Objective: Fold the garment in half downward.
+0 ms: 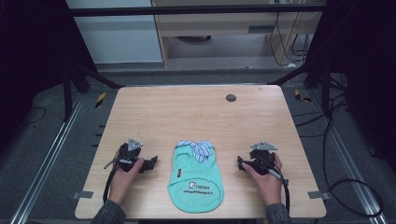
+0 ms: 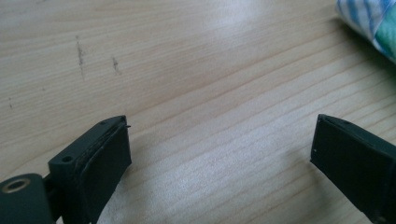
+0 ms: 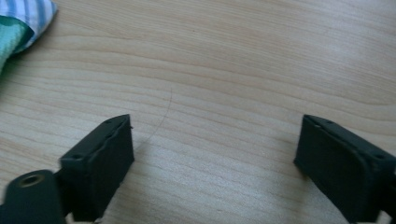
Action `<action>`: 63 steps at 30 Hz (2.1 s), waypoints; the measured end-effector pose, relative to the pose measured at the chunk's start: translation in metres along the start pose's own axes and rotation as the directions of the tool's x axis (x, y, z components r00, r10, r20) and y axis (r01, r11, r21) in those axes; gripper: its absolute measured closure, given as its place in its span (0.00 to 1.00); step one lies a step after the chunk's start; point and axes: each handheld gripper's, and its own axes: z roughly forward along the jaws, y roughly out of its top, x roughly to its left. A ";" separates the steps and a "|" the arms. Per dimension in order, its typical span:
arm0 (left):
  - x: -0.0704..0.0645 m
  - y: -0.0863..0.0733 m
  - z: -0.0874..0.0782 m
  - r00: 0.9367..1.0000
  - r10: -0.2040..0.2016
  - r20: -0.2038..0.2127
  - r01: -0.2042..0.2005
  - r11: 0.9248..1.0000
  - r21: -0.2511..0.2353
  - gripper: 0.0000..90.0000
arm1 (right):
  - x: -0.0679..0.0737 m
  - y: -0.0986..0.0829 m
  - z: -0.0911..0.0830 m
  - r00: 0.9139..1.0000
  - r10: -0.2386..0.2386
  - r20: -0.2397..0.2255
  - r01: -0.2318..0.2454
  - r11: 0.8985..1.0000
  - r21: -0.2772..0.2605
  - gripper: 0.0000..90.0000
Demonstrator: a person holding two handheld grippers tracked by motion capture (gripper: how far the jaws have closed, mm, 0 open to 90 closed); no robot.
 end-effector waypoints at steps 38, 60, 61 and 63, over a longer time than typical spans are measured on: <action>-0.049 0.103 0.048 0.972 0.101 0.211 -0.115 0.992 0.056 0.64 | 0.084 0.098 0.054 0.933 -0.257 -0.252 0.266 0.964 0.002 0.80; -0.057 0.088 0.066 0.965 0.116 0.236 -0.153 0.977 0.147 0.58 | 0.086 0.094 0.069 0.937 -0.214 -0.277 0.243 0.967 0.075 0.64; -0.056 0.088 0.066 0.964 0.118 0.238 -0.156 0.977 0.148 0.58 | 0.086 0.094 0.070 0.934 -0.201 -0.295 0.235 0.968 0.083 0.62; -0.056 0.088 0.066 0.962 0.124 0.242 -0.162 0.976 0.144 0.58 | 0.087 0.093 0.070 0.932 -0.206 -0.300 0.241 0.967 0.085 0.62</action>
